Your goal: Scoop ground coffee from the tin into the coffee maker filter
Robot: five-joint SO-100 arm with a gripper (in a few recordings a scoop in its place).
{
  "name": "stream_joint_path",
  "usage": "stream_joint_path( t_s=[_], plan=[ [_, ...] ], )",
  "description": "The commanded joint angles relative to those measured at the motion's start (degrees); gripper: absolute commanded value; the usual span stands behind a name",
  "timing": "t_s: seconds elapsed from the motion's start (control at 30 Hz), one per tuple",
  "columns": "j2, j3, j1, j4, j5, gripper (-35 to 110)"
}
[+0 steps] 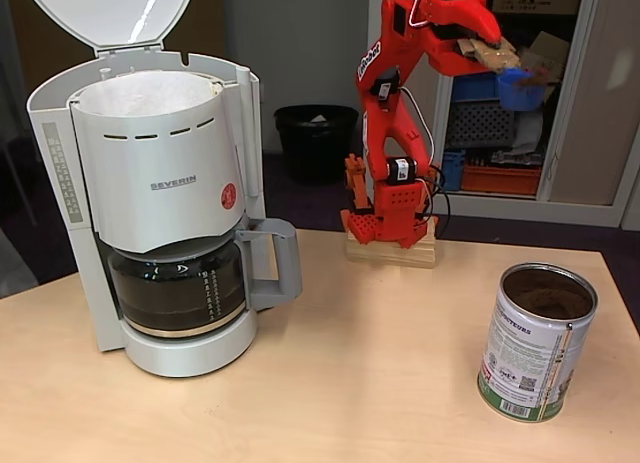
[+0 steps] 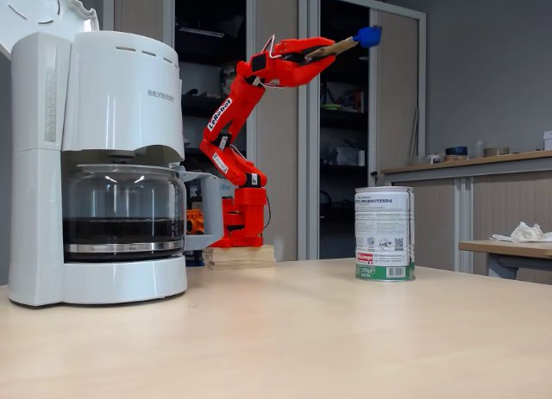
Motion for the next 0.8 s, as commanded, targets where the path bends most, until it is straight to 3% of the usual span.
stream_joint_path(
  t_s=[0.0,0.77],
  plan=[
    [1.41,-3.69,-0.35,0.26,-1.32,0],
    [-19.51,-35.42,20.83,15.64,-4.75,0]
  ],
)
